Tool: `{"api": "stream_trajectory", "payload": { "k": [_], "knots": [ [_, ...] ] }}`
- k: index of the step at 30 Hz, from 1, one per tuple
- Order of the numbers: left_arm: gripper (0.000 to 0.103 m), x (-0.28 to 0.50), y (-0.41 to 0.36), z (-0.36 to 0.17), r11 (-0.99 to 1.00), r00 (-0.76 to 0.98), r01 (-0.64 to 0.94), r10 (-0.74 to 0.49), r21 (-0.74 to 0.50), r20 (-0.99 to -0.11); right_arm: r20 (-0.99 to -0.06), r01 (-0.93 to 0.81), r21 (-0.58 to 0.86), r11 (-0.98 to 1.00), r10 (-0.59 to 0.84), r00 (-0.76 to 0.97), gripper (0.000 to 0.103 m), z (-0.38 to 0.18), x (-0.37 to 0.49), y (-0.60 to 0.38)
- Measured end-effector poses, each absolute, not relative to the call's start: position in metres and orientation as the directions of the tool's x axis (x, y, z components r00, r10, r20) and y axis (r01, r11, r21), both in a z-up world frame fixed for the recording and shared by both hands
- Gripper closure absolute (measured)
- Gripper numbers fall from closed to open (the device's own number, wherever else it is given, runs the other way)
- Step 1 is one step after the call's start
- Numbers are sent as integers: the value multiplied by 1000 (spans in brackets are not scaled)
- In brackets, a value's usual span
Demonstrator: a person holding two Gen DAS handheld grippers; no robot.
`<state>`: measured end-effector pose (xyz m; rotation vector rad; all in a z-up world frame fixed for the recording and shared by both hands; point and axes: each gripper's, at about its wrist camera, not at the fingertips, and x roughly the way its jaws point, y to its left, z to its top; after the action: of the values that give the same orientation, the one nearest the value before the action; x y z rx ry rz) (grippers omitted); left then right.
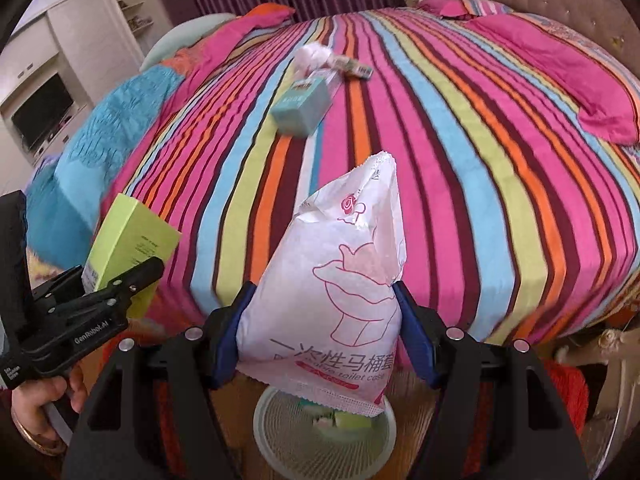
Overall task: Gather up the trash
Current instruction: 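Grasp the lime-green box with the left gripper while the right grasps the white wipes bag, then carry both items over the wastebasket and open both grippers to drop them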
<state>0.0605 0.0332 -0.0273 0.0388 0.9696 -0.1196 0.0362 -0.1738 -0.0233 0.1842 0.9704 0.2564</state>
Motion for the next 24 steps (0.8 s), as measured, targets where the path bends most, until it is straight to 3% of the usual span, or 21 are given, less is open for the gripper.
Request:
{"api": "stream_trajectory", "payload": {
  "k": [10,24],
  "knots": [
    [52,5,29,-64,989,470,132,-120,-65,-875,-858,-78,299,951,304,414,38,-63,7,-171],
    [52,-10,18,-142,979,218,139,-180,-152,-959,-921,50,370,928,359,148,38,-137,9,-168]
  ]
}}
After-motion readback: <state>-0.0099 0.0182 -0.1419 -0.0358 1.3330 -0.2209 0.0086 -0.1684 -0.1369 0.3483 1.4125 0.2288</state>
